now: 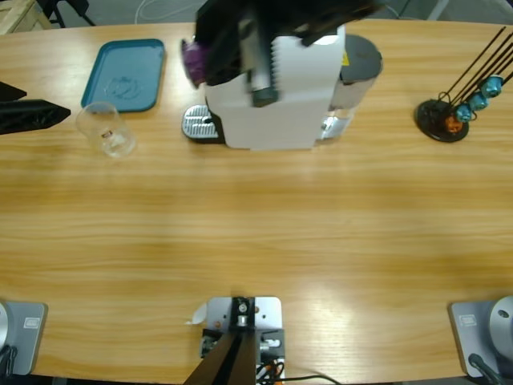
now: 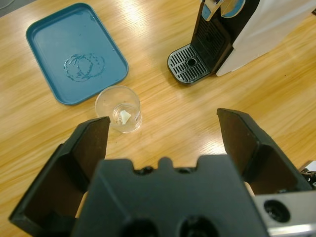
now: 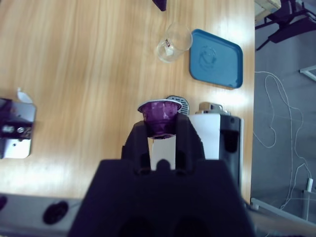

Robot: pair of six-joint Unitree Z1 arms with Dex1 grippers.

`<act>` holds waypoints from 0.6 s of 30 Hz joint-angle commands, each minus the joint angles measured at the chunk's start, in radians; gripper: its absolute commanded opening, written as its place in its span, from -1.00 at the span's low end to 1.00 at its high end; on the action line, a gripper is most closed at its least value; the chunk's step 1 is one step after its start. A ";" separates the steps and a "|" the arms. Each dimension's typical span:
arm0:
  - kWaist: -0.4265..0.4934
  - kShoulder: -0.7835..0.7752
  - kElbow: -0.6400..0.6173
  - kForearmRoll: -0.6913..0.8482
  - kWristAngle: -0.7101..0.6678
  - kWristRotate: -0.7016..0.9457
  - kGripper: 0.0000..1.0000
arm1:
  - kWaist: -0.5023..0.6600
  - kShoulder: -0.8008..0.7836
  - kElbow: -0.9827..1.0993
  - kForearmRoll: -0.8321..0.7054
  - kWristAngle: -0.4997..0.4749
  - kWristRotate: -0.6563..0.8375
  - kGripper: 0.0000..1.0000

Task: Pour coffee

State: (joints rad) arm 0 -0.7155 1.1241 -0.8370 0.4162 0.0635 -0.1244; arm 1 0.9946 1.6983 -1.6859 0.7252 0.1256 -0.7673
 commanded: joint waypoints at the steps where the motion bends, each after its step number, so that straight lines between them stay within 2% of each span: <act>1: -0.009 0.003 0.032 0.012 -0.016 0.007 0.89 | -0.090 0.104 -0.013 -0.052 0.031 -0.062 -1.00; 6: -0.008 0.018 0.032 0.012 -0.016 0.008 0.89 | -0.141 0.131 -0.040 -0.052 0.036 -0.101 -1.00; 18: -0.009 0.023 0.032 0.012 -0.016 0.008 0.89 | -0.177 0.223 -0.112 -0.067 0.028 -0.112 -1.00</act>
State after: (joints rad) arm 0 -0.7156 1.1255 -0.8370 0.4162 0.0635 -0.1243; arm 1 0.8462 1.8428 -1.7920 0.6726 0.1406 -0.8651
